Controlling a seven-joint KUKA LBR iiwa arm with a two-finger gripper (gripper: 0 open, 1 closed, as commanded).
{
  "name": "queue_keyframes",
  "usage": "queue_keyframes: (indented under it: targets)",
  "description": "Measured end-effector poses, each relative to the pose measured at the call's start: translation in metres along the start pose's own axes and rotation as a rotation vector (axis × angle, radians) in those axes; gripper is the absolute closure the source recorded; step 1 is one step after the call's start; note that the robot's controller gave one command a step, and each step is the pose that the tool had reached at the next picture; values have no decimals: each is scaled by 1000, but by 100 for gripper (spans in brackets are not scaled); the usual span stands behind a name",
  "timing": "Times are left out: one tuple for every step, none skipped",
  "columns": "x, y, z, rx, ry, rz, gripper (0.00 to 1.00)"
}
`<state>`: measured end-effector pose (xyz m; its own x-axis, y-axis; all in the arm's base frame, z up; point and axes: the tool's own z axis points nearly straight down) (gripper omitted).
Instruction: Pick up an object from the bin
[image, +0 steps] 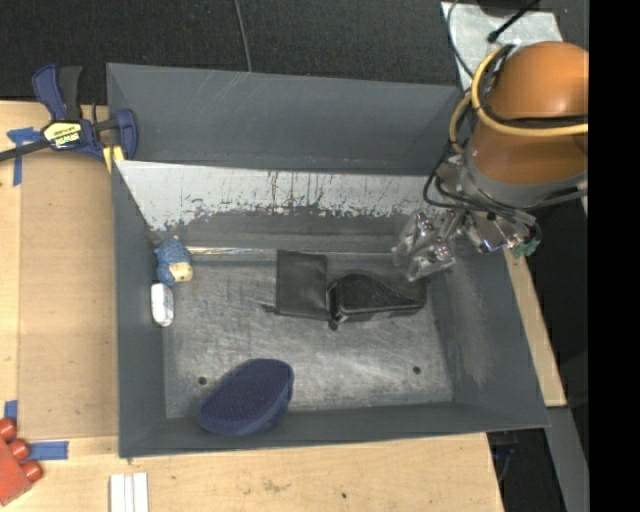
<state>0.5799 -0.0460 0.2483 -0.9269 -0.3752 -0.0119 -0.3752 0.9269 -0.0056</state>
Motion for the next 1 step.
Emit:
queue_keyframes:
  targets:
    - [2,0,4,-4,8,3,0]
